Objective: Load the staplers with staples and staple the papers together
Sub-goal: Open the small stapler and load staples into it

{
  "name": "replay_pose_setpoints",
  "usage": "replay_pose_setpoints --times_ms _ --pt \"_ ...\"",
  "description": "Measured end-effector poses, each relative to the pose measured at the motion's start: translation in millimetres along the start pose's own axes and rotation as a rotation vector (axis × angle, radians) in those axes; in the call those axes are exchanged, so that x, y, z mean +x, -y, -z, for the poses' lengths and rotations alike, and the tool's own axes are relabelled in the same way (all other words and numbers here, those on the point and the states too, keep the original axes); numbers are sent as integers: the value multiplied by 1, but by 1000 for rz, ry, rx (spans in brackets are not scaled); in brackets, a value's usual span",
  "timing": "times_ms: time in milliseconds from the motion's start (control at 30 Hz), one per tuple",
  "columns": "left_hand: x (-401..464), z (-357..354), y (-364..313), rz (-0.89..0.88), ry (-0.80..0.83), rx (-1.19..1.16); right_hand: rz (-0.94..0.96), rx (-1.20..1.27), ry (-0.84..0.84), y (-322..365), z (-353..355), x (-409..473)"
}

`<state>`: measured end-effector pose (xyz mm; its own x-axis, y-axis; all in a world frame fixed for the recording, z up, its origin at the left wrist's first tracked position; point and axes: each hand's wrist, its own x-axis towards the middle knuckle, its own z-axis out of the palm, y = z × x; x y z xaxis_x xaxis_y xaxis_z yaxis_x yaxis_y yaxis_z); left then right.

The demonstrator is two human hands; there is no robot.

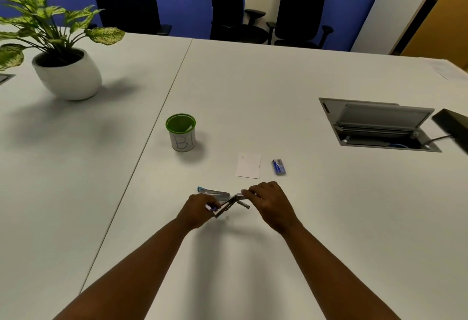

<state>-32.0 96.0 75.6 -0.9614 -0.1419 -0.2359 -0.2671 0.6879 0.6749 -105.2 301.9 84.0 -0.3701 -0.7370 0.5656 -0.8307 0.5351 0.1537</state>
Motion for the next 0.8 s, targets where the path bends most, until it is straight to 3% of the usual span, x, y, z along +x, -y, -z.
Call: replay_pose_setpoints --times_ms 133,233,333,433,500,600,700,800 --pt "2 -3 3 24 22 38 88 -8 -58 2 -2 0" --pt "4 -3 3 42 31 39 17 11 -14 -1 -7 2" --pt "6 1 -2 31 -22 17 -174 108 104 -3 -8 2" --pt "10 9 -4 73 -40 -58 -519 419 273 -6 -1 3" --pt "13 12 -3 189 18 -244 -800 694 430 -10 1 2" --pt "13 14 -6 344 179 -473 -933 891 572 -17 0 -1" --pt "14 11 -7 397 208 -545 -1041 979 604 -21 -5 -5" --pt "15 3 -2 450 192 -582 -1160 989 519 -22 -8 -12"
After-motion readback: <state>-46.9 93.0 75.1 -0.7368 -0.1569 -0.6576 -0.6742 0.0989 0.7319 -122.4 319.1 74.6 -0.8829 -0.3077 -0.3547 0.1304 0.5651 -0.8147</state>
